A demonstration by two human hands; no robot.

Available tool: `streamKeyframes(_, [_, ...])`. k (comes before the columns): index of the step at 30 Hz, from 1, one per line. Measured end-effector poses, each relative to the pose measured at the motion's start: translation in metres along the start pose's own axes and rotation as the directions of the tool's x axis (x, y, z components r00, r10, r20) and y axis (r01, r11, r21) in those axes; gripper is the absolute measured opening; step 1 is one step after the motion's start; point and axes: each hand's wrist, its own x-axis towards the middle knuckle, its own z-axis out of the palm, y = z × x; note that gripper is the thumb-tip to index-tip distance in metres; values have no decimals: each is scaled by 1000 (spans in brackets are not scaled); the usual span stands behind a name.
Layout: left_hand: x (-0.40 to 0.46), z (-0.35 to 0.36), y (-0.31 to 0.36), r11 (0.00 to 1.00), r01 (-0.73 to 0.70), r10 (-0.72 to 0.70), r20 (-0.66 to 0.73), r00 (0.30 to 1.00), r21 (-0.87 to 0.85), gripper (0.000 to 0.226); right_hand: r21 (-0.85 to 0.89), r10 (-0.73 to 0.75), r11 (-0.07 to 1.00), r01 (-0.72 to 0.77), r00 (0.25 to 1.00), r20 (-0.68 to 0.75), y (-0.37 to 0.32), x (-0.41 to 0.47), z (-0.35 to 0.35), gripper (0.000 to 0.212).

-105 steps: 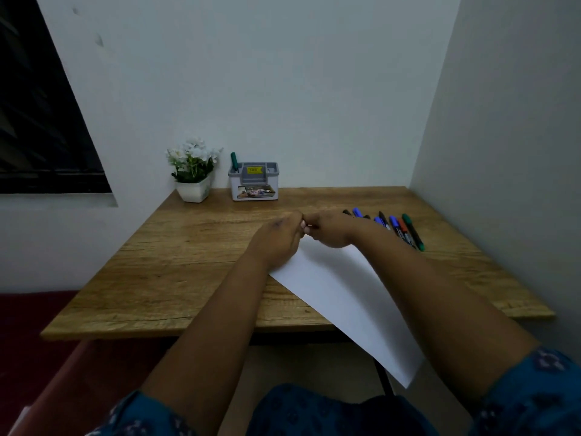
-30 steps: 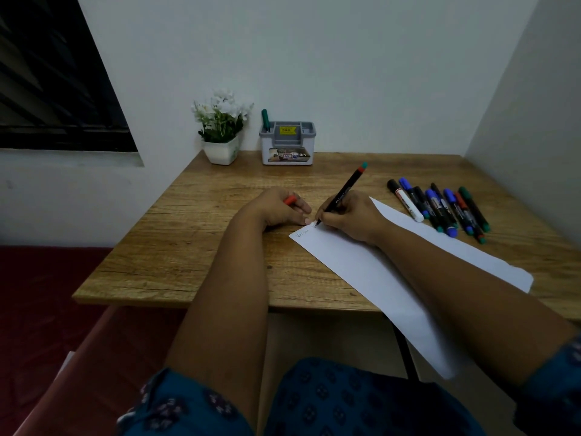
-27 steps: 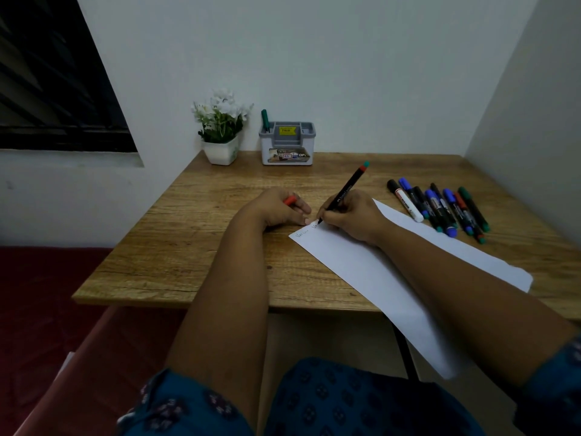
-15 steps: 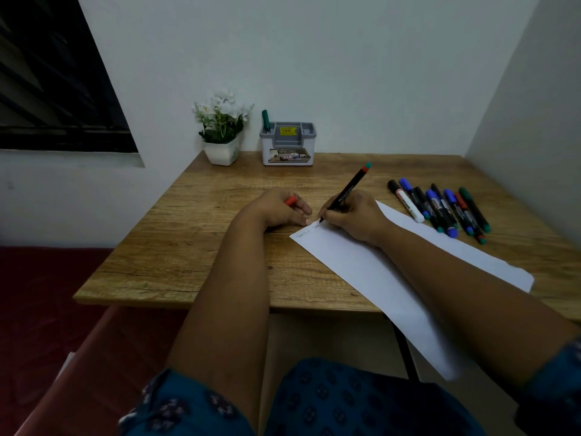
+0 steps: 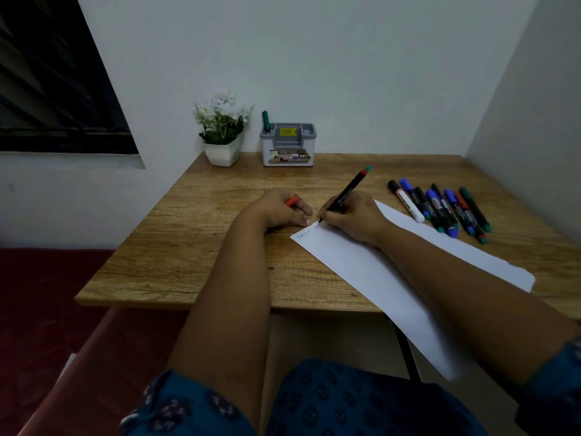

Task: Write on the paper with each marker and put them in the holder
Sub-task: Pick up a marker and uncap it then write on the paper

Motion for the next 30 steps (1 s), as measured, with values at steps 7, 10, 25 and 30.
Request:
streamKeyframes(7, [0, 0, 1, 1000, -1, 1, 7, 1000, -9, 28, -31, 35, 999, -35, 999, -16, 1, 2, 1, 9])
streamKeyframes(10, [1, 0, 0, 1000, -2, 2, 11, 1000, -5, 27, -28, 39, 999, -41, 998, -44, 1, 1, 1, 10])
streamKeyframes(25, [2, 0, 0, 1000, 10, -10, 2, 1000, 17, 25, -28, 69, 997, -71, 996, -54, 0, 1, 0, 9])
streamKeyframes(30, [2, 0, 0, 998, -3, 7, -71, 997, 58, 42, 576, 275, 803, -152, 953, -131, 2, 5, -9, 8])
